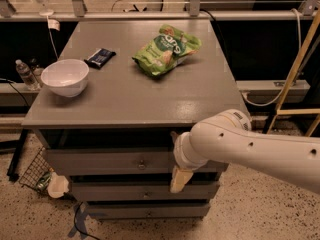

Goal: Open top drawer

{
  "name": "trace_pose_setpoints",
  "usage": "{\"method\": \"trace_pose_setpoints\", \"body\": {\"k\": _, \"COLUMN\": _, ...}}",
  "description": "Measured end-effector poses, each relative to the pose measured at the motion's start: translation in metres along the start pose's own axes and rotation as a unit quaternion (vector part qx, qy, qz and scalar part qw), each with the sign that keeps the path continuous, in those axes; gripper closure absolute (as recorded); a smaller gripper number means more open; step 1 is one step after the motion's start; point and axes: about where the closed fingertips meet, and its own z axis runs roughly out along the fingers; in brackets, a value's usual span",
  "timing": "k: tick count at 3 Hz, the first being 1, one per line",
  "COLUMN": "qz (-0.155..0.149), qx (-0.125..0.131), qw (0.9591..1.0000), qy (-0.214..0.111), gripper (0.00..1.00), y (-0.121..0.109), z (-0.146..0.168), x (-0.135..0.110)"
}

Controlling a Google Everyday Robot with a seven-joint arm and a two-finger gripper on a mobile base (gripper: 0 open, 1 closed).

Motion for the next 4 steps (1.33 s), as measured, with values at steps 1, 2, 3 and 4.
{"method": "trace_pose_setpoints", "body": {"k": 1, "qz": 0.002, "qx": -0.012, "qw": 0.9999, "qy": -0.004, "gripper": 0.16, "y": 0.0010, "z": 0.0176, "x": 0.0025}}
{"method": "trace_pose_setpoints", "body": {"k": 2, "qz": 0.004, "qx": -0.022, "qw": 0.9997, "qy": -0.014, "gripper": 0.47, "y": 0.0023, "z": 0.0273, "x": 0.0041}}
{"method": "trace_pose_setpoints", "body": {"k": 3, "qz": 0.004, "qx": -0.022, "qw": 0.9997, "qy": -0.014, "gripper": 0.69, "y": 0.0017, "z": 0.0257, "x": 0.0036}}
{"method": "trace_pose_setpoints", "body": {"k": 4, "qz": 0.004, "qx": -0.021, "qw": 0.9997, "qy": -0.014, "gripper": 0.93, "y": -0.0002, "z": 0.0211, "x": 0.0018}}
